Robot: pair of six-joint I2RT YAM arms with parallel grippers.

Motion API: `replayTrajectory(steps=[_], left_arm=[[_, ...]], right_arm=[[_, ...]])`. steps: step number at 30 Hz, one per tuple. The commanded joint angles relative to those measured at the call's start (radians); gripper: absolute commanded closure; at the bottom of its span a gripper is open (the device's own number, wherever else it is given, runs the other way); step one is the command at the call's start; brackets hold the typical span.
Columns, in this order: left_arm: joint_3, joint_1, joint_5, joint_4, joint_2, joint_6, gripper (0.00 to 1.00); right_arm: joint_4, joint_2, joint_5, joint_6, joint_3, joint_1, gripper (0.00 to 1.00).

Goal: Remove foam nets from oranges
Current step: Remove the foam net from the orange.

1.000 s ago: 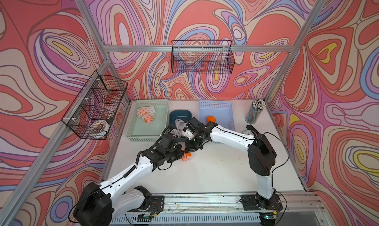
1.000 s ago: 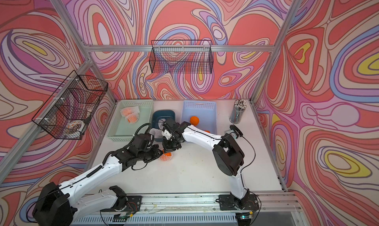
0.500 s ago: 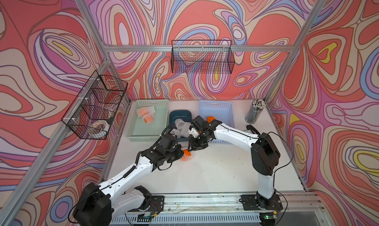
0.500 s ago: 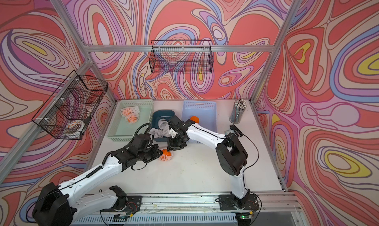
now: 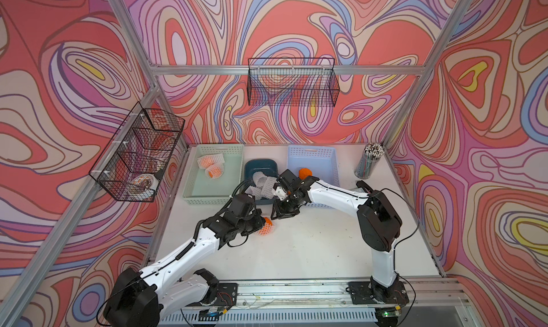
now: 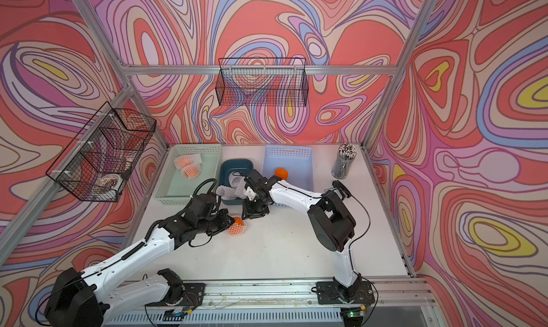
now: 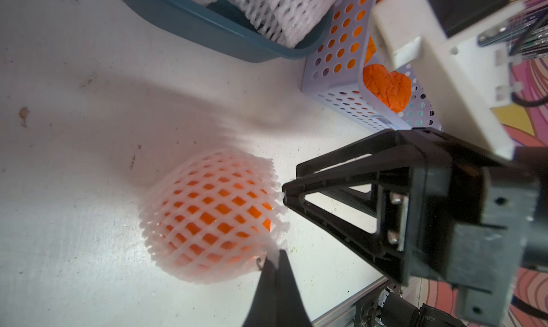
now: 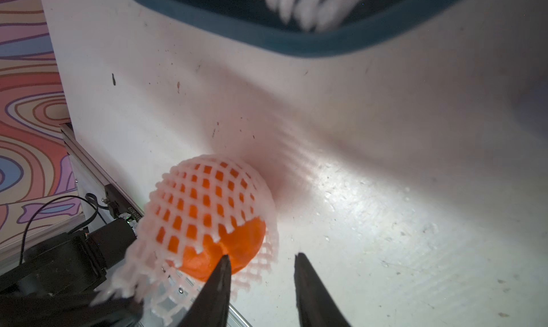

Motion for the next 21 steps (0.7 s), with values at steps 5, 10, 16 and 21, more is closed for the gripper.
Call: replayTrajectory(steps=[5, 10, 16, 21], left_arm=[[-0.028, 0.004, -0.013, -0.020, -0.026, -0.015, 1.00], [-0.057, 0.003, -0.054, -0.080, -0.070, -0.031, 1.00], [-0.096, 0.004, -0.064, -0.097, -0.117, -0.062, 1.00], [-0.098, 0.004, -0.059, -0.109, -0.117, -0.063, 1.00]], right_arm=[[0.091, 0.020, -0.072, 0.026, -0.049, -0.006, 0.63], [0.130, 0.035, -0.110, 0.043, -0.064, -0.005, 0.64], [0.188, 0.041, -0.159, 0.056, -0.077, -0.005, 0.64], [0.241, 0.046, -0.205, 0.072, -0.091, 0.000, 0.64]])
